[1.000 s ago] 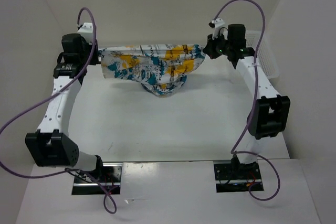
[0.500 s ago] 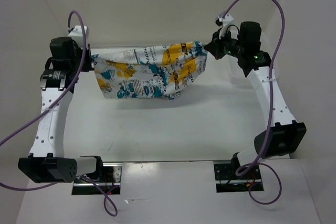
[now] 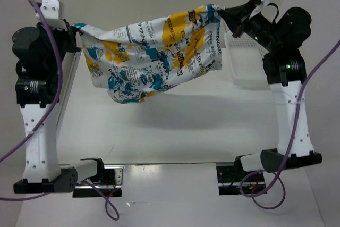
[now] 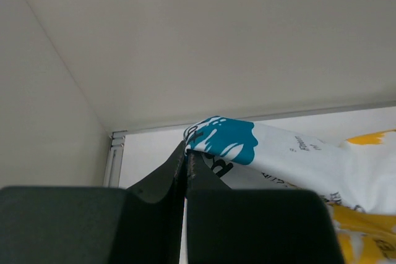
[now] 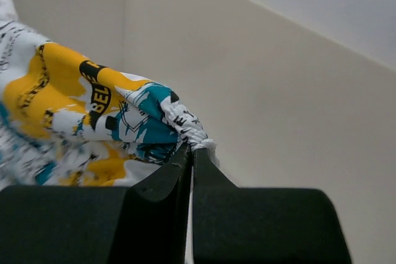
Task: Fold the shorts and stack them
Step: Flatten the shorts out
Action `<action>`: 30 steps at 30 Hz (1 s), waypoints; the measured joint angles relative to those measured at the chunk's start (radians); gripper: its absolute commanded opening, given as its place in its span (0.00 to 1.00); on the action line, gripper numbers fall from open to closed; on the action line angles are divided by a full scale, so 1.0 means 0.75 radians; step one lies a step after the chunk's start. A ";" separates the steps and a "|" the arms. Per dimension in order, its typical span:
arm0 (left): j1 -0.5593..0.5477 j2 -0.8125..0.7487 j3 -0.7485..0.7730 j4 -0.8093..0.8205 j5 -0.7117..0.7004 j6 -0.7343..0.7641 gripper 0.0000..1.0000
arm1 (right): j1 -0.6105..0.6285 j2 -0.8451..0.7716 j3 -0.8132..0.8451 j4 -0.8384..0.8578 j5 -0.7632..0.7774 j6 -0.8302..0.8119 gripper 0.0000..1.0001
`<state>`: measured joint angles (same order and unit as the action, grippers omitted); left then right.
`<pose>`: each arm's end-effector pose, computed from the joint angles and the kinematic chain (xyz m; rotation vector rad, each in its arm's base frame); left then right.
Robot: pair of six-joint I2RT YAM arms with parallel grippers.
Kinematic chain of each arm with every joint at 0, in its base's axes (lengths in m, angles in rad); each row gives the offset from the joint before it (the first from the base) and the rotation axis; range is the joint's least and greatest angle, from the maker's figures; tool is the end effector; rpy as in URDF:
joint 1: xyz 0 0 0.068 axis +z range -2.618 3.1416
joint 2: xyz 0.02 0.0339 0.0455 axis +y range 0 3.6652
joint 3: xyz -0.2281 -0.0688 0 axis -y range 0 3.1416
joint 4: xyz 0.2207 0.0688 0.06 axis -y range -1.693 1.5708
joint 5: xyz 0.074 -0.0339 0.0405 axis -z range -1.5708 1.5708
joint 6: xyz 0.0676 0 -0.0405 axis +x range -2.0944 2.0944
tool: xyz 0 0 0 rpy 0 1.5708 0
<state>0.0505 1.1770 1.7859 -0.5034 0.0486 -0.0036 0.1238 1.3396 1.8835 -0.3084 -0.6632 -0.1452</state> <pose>0.2198 0.0078 0.5145 -0.0001 1.4654 0.0026 0.2422 0.0721 0.5308 -0.7267 1.1953 0.4240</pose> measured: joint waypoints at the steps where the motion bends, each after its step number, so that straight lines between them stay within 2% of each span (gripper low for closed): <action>1: -0.003 0.030 0.001 0.012 0.000 0.000 0.00 | 0.000 0.043 0.032 0.023 0.016 0.015 0.00; 5: -0.018 0.191 0.028 0.018 -0.006 0.000 0.02 | 0.000 0.282 0.182 0.069 0.096 0.035 0.00; 9: -0.028 0.262 0.031 -0.008 -0.035 0.000 0.00 | -0.003 0.415 0.169 0.009 0.137 0.034 0.00; 13: -0.029 0.225 0.048 -0.034 -0.018 0.000 0.00 | -0.003 0.337 0.035 -0.039 0.109 0.006 0.00; 16: -0.029 0.149 0.021 -0.078 0.043 0.000 0.02 | -0.003 0.141 -0.192 -0.079 0.086 -0.078 0.00; 20: -0.038 -0.042 -0.270 -0.129 0.141 0.002 0.11 | -0.003 -0.189 -0.605 -0.123 0.085 -0.228 0.00; 23: -0.067 -0.109 -0.534 -0.214 0.218 0.002 0.20 | -0.003 -0.332 -0.907 -0.153 0.089 -0.311 0.00; 28: -0.098 0.052 -0.934 -0.288 0.284 0.000 0.22 | -0.003 -0.243 -1.212 -0.153 0.176 -0.309 0.00; 30: -0.098 0.120 -1.024 -0.310 0.282 0.000 0.16 | -0.003 -0.194 -1.271 -0.151 0.217 -0.291 0.00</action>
<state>-0.0231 1.2671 1.0176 -0.7361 0.2600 -0.0036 0.1215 1.1942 0.9302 -0.4213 -0.5007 -0.3634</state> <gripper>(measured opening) 0.189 0.006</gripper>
